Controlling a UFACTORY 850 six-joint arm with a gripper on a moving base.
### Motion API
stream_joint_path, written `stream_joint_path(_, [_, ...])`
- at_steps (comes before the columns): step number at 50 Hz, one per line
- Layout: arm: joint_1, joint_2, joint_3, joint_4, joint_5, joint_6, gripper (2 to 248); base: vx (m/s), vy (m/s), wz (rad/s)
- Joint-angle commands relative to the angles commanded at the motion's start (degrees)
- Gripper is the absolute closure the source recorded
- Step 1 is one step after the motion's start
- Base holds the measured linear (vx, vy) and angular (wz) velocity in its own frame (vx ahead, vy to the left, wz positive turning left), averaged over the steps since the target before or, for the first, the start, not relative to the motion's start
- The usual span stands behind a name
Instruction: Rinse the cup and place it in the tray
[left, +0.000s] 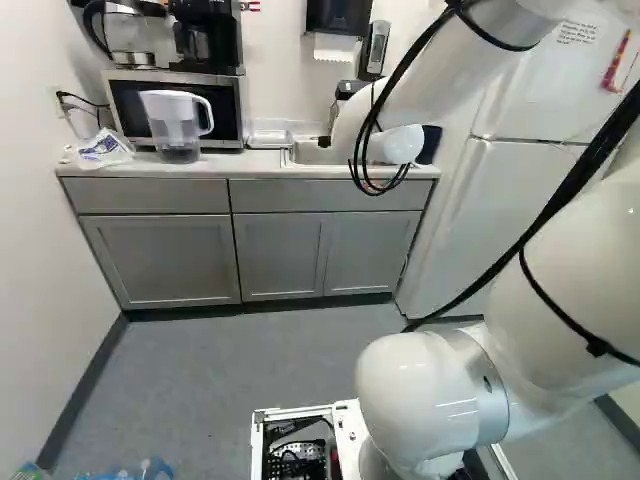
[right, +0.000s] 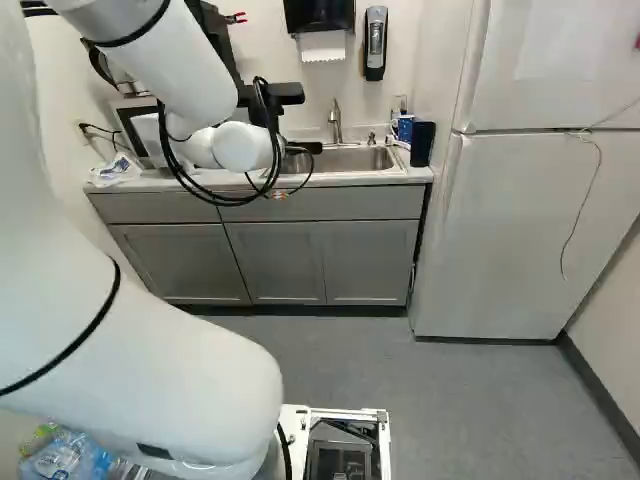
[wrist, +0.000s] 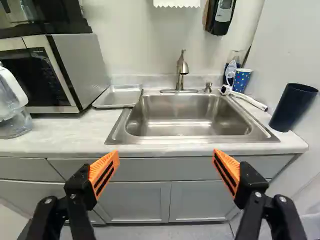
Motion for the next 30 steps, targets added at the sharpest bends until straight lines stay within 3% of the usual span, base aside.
stream_joint_path(30, [0.0,-0.1,-3.8,0.0,-2.8,0.0,3,0.0,0.0,0.0])
